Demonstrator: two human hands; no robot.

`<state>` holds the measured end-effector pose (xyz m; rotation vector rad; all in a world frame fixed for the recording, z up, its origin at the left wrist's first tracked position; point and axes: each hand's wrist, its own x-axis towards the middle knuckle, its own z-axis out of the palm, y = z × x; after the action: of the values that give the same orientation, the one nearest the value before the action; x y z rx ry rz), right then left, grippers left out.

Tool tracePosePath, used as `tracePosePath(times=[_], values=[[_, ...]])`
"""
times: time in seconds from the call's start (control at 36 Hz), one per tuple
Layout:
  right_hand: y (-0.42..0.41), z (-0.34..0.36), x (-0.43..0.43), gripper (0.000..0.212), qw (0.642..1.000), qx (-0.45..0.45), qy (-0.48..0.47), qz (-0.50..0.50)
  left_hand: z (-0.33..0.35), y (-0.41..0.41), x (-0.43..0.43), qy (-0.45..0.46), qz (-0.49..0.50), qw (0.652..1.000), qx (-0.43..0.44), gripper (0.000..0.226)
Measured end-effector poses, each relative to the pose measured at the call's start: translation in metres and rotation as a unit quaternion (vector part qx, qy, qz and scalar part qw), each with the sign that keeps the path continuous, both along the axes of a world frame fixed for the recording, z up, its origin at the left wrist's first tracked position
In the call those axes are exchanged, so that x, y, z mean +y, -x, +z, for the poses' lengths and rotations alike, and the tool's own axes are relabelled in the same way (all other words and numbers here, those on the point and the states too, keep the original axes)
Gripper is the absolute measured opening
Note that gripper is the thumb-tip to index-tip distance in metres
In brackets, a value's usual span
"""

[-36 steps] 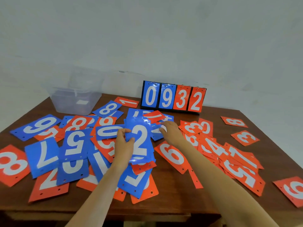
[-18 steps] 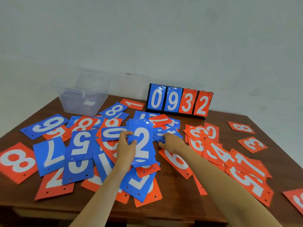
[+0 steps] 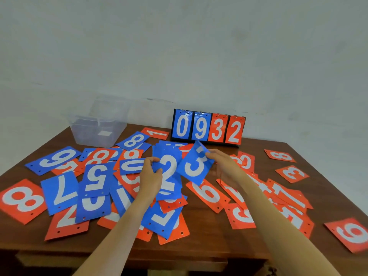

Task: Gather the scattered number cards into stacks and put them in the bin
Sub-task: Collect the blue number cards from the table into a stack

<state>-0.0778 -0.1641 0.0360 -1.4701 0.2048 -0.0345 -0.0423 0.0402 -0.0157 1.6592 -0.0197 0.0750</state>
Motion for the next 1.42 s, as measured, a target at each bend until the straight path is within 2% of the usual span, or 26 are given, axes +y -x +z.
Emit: tracePosePath(times=[0.14, 0.31, 0.39, 0.5, 0.56, 0.64, 0.72, 0.83, 0.89, 0.94, 1.03, 1.11, 1.33, 1.39, 1.42], values=[[0.012, -0.012, 0.002, 0.017, 0.998, 0.044, -0.001, 0.051, 0.003, 0.01, -0.016, 0.008, -0.054, 0.998, 0.011, 0.021], [0.008, -0.021, 0.007, 0.029, 0.988, 0.052, 0.127, 0.065, -0.008, 0.02, -0.023, 0.021, -0.098, 0.995, 0.026, 0.034], [0.002, -0.024, 0.01, 0.036, 0.973, 0.037, 0.227, 0.022, -0.013, 0.019, -0.02, 0.054, -0.089, 0.994, 0.047, 0.032], [-0.017, -0.033, 0.013, 0.042, 0.966, 0.019, 0.25, -0.069, -0.015, 0.014, -0.012, 0.083, -0.084, 0.99, 0.077, 0.03], [-0.028, -0.036, 0.015, 0.037, 0.956, -0.001, 0.278, -0.094, -0.016, 0.011, -0.008, 0.095, -0.079, 0.989, 0.087, 0.029], [-0.045, -0.039, 0.018, 0.03, 0.93, -0.023, 0.355, -0.092, -0.017, 0.003, 0.0, 0.101, -0.051, 0.99, 0.087, 0.03], [-0.068, -0.049, 0.016, 0.024, 0.882, -0.018, 0.471, -0.025, -0.019, -0.008, 0.007, 0.095, -0.017, 0.993, 0.074, 0.035], [-0.096, -0.06, 0.018, 0.056, 0.782, 0.024, 0.606, 0.141, -0.021, -0.022, 0.016, 0.071, 0.013, 0.995, 0.071, 0.039], [-0.103, -0.059, 0.019, 0.063, 0.736, 0.042, 0.644, 0.203, -0.021, -0.027, 0.019, 0.068, 0.024, 0.995, 0.074, 0.039], [-0.107, -0.059, 0.019, 0.061, 0.705, 0.07, 0.661, 0.246, -0.021, -0.03, 0.021, 0.061, 0.034, 0.995, 0.075, 0.039], [-0.111, -0.062, 0.018, 0.051, 0.671, 0.1, 0.689, 0.253, -0.022, -0.031, 0.023, 0.05, 0.035, 0.996, 0.07, 0.039], [-0.111, -0.066, 0.019, 0.049, 0.626, 0.07, 0.736, 0.246, -0.023, -0.033, 0.025, 0.049, 0.037, 0.996, 0.072, 0.038], [-0.096, -0.058, 0.013, 0.036, 0.593, -0.047, 0.787, 0.166, -0.017, -0.026, 0.025, 0.061, 0.027, 0.995, 0.075, 0.037], [-0.087, -0.048, 0.009, 0.034, 0.612, -0.07, 0.778, 0.126, -0.014, -0.022, 0.025, 0.061, 0.027, 0.995, 0.072, 0.038], [-0.081, -0.042, 0.006, 0.032, 0.635, -0.079, 0.761, 0.105, -0.013, -0.02, 0.025, 0.061, 0.025, 0.995, 0.068, 0.038]])
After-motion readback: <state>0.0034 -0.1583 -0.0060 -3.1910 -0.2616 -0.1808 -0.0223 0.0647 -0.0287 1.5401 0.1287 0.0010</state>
